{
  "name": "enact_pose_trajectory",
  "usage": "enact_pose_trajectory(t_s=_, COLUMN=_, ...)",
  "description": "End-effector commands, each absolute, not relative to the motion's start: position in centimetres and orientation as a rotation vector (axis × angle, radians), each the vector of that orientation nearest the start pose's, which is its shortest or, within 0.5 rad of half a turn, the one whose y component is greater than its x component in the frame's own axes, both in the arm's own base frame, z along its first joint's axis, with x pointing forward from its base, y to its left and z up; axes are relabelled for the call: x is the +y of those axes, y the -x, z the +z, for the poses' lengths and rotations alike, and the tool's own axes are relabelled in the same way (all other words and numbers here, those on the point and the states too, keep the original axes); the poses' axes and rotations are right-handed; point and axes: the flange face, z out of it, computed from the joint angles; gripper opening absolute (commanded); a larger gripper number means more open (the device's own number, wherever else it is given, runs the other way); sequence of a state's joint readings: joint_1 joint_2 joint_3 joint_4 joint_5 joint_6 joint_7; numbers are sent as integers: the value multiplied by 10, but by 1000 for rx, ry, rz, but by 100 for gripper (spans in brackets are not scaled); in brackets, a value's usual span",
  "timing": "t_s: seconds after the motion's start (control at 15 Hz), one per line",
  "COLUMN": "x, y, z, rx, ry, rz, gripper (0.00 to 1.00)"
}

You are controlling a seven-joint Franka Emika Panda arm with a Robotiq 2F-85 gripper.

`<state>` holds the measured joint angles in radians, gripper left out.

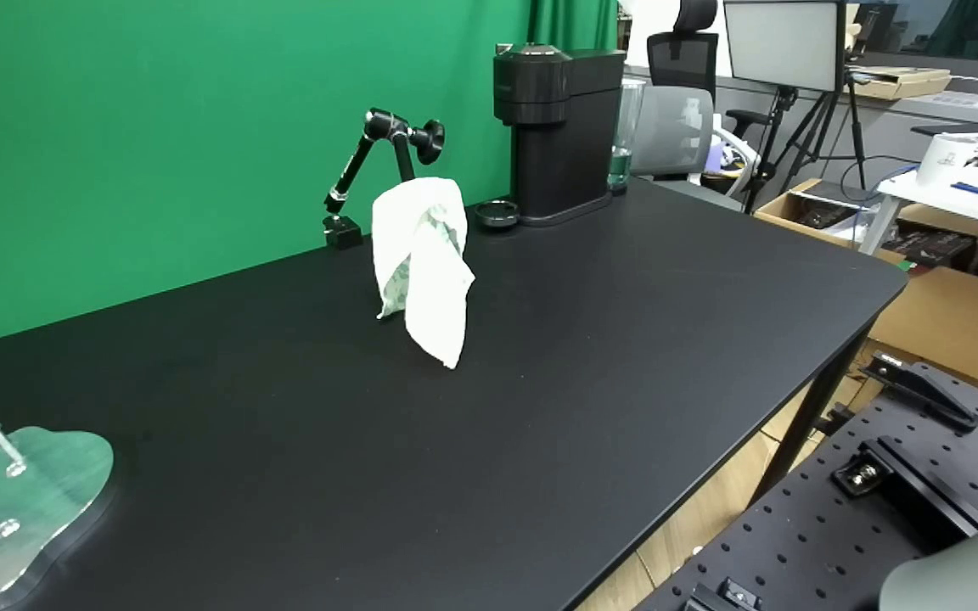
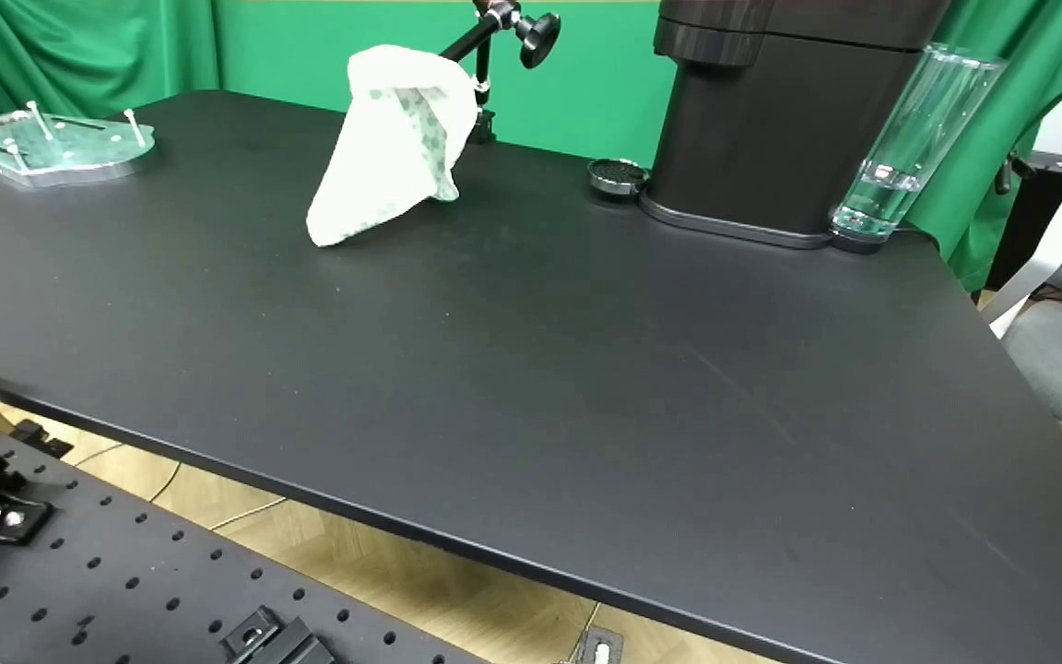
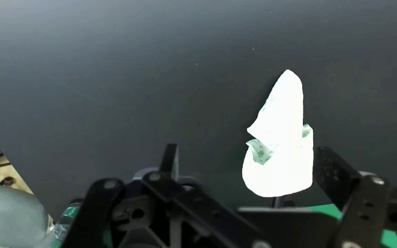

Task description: Put the cloth on the table

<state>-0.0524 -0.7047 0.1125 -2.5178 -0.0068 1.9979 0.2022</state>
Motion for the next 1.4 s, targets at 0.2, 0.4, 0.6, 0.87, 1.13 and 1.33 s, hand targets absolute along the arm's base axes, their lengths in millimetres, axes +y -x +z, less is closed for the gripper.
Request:
enact_pose_trajectory(t_s=0.2, x=30, y=-441, z=464, rx=-190, ry=3182, rz=-206, gripper=100)
enact_pose_trajectory(t_s=0.4, x=45, y=-465, z=438, rx=-423, ry=3164, rz=-117, gripper=100)
enact_pose_trajectory(t_s=0.6, x=62, y=-487, z=418, rx=-544, ry=3175, rz=-108, gripper=100)
enact_pose_trajectory(t_s=0.87, x=78, y=-510, z=393, rx=-605, ry=3223, rz=-218, gripper=100)
enact_pose_trajectory(t_s=1.13, x=78, y=-506, z=376, rx=-634, ry=3213, rz=-185, gripper=100)
enact_pose_trajectory(t_s=1.33, x=78, y=-506, z=375, rx=-637, ry=3210, rz=-182, gripper=100)
